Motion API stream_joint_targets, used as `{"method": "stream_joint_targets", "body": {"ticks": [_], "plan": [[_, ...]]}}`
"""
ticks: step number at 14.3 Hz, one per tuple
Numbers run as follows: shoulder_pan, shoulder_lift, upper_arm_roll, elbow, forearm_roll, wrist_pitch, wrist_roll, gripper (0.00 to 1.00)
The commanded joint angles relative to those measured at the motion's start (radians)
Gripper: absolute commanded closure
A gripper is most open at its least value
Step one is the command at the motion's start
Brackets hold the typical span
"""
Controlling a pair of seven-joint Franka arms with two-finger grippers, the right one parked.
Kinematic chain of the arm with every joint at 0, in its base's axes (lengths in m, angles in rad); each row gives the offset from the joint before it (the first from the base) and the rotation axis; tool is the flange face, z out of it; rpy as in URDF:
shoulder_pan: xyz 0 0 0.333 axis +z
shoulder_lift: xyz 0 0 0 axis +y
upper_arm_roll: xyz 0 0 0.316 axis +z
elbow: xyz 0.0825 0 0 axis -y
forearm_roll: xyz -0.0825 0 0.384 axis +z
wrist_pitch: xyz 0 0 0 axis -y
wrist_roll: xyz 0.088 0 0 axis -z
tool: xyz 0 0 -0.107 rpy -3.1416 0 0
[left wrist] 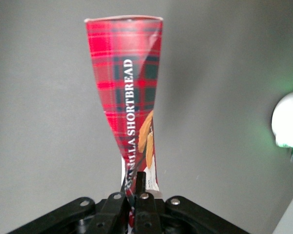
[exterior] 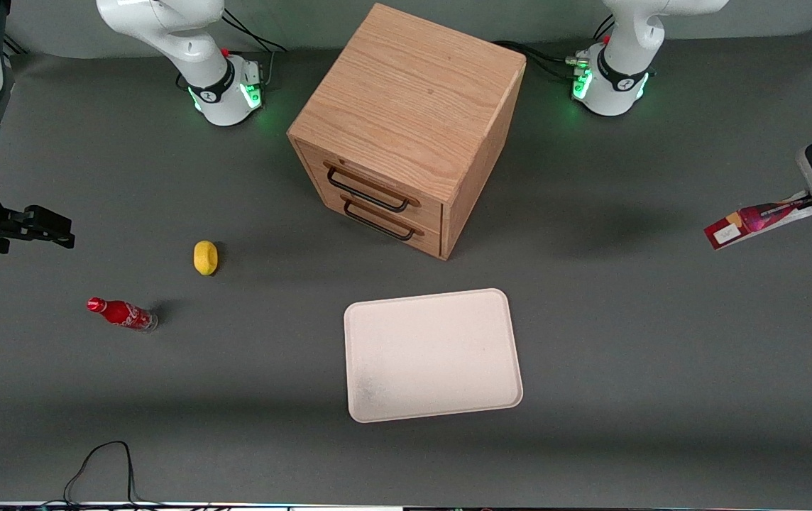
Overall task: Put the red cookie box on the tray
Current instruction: 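Lift the cookie box upright with the left gripper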
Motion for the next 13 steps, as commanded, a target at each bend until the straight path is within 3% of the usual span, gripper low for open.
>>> {"method": "stream_joint_targets", "body": {"ticks": [1, 10, 13], "plan": [[-0.043, 0.013, -0.004, 0.069, -0.036, -0.051, -0.263, 1.0], [-0.189, 0.036, -0.077, 0.184, -0.117, -0.046, -1.327, 1.0], [-0.218, 0.088, -0.084, 0.249, -0.137, -0.045, -1.407, 1.0]]}}
